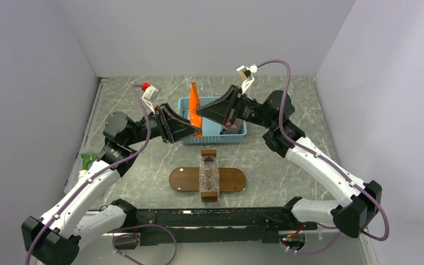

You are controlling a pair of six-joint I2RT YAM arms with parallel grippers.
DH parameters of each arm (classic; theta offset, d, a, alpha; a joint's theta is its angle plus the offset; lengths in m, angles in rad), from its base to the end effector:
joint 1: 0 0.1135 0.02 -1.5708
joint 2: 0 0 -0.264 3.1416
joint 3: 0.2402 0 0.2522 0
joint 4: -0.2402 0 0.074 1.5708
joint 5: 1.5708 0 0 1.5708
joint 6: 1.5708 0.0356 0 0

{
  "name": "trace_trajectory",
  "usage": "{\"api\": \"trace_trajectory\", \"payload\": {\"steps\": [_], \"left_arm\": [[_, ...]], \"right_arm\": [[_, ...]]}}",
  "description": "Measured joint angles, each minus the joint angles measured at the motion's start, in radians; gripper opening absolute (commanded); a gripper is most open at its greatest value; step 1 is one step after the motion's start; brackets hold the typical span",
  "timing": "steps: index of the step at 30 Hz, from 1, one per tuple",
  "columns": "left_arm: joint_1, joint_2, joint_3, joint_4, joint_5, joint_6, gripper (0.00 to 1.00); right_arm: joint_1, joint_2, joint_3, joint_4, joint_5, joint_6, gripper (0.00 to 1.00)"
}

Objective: Prepare toiletry sets of a toothbrush and toothpaste on the tray

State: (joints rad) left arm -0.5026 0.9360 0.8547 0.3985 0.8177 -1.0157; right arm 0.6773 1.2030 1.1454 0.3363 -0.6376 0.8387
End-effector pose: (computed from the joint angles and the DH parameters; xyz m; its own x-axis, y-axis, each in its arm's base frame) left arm 0.1679 -0.1219 0.3967 -0.6522 -0.3047 -0.6941 0.7261 0.0122 -0.6875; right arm 0.1985 0.1868 0.4339 -0.5629 0.3142 -0.7644 -0.7941 0.0506 0.6056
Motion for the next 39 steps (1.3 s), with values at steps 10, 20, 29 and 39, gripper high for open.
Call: {"api": "trace_trajectory", "payload": {"steps": [10, 20, 29, 39], "left_arm": [[-0.001, -0.015, 0.062, -0.286, -0.011, 0.195, 0.0], [-0.001, -0.031, 0.158, -0.706, -0.077, 0.541, 0.0], [-0.028, -0.05, 0.195, -1.049, -0.245, 0.834, 0.0], [-0.153, -0.052, 0.21, -1.236, -0.504, 0.998, 0.0]], "right_arm": [[0.0, -0.027, 0.066, -0.169, 0.037, -0.132, 0.67], [0.0, -0.008, 0.225, -0.444, 0.114, -0.272, 0.71], [0.0, 0.144, 0.433, -0.733, 0.166, -0.342, 0.71], [0.0, 0.357, 0.565, -1.004, 0.115, -0.349, 0.67]]}}
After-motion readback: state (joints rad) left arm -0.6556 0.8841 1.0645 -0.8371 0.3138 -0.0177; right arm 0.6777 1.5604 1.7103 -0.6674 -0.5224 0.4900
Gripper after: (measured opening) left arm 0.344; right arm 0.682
